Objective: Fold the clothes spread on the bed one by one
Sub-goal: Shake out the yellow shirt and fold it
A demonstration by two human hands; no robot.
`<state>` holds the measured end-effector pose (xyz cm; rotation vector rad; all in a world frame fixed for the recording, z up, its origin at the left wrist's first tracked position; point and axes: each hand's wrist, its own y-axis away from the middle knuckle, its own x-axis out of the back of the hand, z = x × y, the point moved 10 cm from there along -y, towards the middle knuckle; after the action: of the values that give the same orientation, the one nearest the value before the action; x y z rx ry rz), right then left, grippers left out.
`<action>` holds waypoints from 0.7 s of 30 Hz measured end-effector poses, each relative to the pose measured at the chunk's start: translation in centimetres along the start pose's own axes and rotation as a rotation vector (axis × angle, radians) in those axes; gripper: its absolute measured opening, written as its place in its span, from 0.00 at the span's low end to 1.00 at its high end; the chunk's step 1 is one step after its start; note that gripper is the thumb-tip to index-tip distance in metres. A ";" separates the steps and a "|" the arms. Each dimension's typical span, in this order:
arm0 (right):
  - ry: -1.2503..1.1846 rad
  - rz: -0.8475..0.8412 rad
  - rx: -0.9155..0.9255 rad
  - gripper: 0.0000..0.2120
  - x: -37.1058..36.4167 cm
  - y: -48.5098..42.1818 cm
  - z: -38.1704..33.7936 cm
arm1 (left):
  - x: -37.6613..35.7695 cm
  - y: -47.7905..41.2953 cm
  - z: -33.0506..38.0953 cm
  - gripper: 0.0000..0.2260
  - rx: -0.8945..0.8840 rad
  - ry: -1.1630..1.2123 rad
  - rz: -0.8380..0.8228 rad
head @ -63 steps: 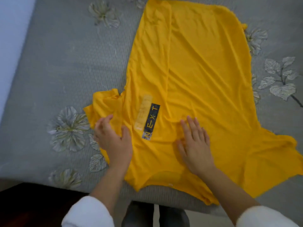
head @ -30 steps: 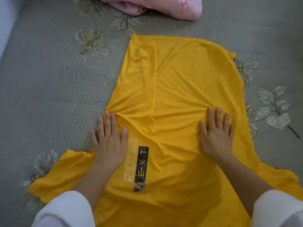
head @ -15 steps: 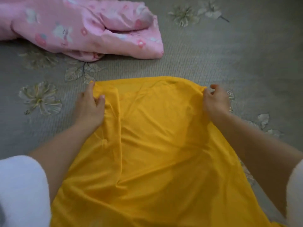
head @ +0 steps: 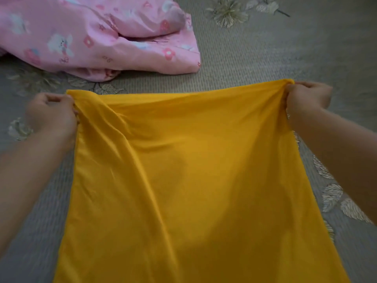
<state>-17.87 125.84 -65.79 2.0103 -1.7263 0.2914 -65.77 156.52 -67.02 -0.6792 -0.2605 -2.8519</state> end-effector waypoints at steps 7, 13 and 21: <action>0.047 -0.049 -0.024 0.14 -1.9 -0.3 2.0 | -3.3 -0.5 -2.9 0.07 0.246 0.158 -0.129; 0.505 -0.289 0.545 0.24 -6.0 4.8 -1.0 | -4.1 3.6 2.0 0.22 -0.457 -0.402 -0.156; 0.628 -0.395 0.477 0.19 -9.2 4.6 -0.8 | -6.7 1.7 1.1 0.15 -0.276 -0.505 -0.287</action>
<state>-23.96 133.79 -68.28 2.1862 -0.9030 1.1381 -59.07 156.09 -68.91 -1.5332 -0.0333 -2.9582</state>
